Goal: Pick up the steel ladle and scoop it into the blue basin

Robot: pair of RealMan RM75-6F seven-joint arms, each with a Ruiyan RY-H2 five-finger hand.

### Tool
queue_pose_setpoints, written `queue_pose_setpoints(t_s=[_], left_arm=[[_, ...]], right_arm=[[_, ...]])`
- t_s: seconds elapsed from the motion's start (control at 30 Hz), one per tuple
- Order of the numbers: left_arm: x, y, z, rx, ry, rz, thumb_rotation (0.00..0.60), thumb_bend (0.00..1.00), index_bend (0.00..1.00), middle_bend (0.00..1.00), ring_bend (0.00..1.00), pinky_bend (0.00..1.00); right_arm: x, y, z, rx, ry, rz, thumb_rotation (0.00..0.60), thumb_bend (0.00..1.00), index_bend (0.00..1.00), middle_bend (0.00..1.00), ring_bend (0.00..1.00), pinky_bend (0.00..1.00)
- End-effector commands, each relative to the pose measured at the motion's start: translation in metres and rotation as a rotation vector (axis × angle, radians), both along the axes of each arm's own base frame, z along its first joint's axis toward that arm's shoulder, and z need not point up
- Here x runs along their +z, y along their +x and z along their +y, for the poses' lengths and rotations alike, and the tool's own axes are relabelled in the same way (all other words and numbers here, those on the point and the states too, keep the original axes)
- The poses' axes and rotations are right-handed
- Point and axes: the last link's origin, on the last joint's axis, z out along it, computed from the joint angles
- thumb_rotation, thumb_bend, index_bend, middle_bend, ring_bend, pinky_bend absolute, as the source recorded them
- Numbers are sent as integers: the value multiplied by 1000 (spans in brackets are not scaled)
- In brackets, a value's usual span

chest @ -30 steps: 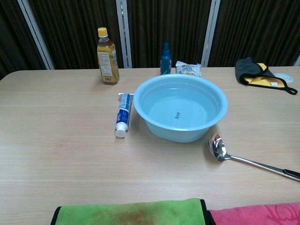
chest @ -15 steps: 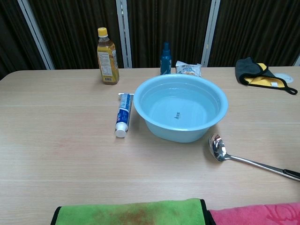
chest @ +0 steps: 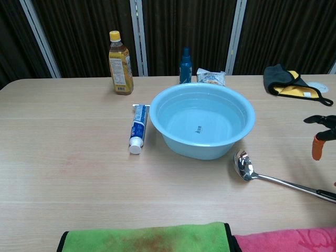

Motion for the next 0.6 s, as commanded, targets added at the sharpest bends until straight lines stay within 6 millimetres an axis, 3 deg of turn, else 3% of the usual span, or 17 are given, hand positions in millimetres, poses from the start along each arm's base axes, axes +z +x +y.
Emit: queue_pose_setpoints(t_s=[0.03,0.27,0.6], left_arm=[[1,-1,1,3,4,-2,600,349,12,0,0,0],[0,-1,3,-2,3,-6,600,373,13,0,0,0],[-2,-1,7,4,-5,-8,600,366,13,0,0,0]], right_arm=[[-10,-2,-11,-18,14,2,600,169,421,0,0,0],[-24,-14,-24,-71,22,7,600,174,418,0,0,0],[-33,-25,-25,-112,21,-2,600,178,418,0,0,0]])
